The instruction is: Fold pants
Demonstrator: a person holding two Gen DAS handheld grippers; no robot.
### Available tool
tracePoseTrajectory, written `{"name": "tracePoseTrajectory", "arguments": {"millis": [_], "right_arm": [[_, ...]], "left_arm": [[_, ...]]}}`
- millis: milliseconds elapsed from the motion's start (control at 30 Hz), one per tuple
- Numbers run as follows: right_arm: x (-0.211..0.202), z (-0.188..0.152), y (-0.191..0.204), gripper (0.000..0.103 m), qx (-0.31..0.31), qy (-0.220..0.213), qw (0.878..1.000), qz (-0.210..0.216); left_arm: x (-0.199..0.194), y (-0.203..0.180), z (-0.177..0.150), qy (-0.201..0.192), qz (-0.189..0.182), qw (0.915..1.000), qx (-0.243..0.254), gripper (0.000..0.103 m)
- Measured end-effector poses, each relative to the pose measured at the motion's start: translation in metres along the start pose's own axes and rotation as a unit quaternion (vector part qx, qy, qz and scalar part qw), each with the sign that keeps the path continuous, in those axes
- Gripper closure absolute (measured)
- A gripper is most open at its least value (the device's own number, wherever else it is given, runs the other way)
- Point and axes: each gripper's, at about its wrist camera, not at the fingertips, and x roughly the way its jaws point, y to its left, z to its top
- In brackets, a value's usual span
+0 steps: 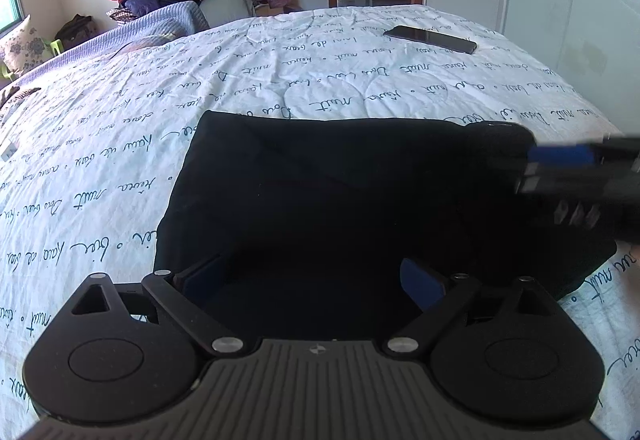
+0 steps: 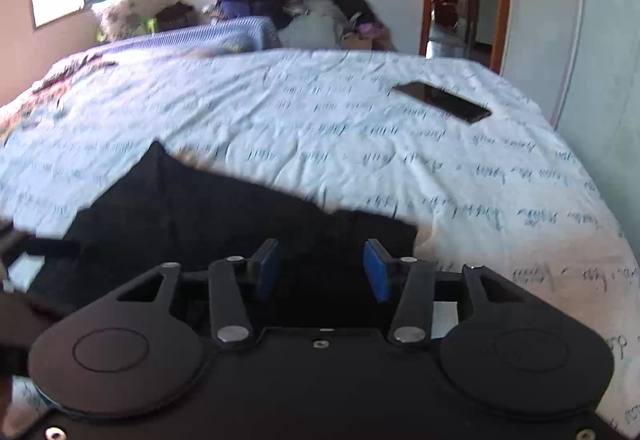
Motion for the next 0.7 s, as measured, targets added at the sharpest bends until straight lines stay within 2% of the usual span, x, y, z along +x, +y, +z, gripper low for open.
{"name": "tracePoseTrajectory", "arguments": {"millis": [33,133,200,233,333,533,700], "right_arm": [[0.001,-0.004,-0.001,0.046,0.008,0.002,1.0,-0.013],[-0.034,-0.012,0.003,0.044,0.063,-0.037,0.997,-0.005],[-0.065,-0.023,0.017,0.031,0.079,-0.065,0.995,-0.004],[-0.079,-0.029,0.025,0.02,0.082,-0.072,0.994,-0.007],[-0.11,-0.047,0.046,0.01,0.094,-0.075,0.993,-0.018],[-0.145,-0.075,0.079,0.007,0.116,-0.061,0.991,-0.041],[-0.163,-0.089,0.096,0.007,0.128,-0.064,0.989,-0.025]], "left_arm": [[-0.001,-0.001,0.0,0.002,0.001,1.0,0.001,0.006],[-0.01,-0.003,-0.004,0.003,0.002,0.9999,0.016,0.006],[-0.018,-0.003,-0.007,0.003,0.007,0.9997,0.022,0.006],[-0.022,-0.002,-0.009,0.002,0.008,0.9998,0.02,0.006],[-0.036,0.0,-0.02,0.002,0.014,0.9998,0.013,0.006],[-0.073,0.012,-0.05,0.004,0.053,0.9986,0.0,0.007],[-0.097,0.034,-0.078,0.022,0.059,0.9969,-0.048,0.006]]}}
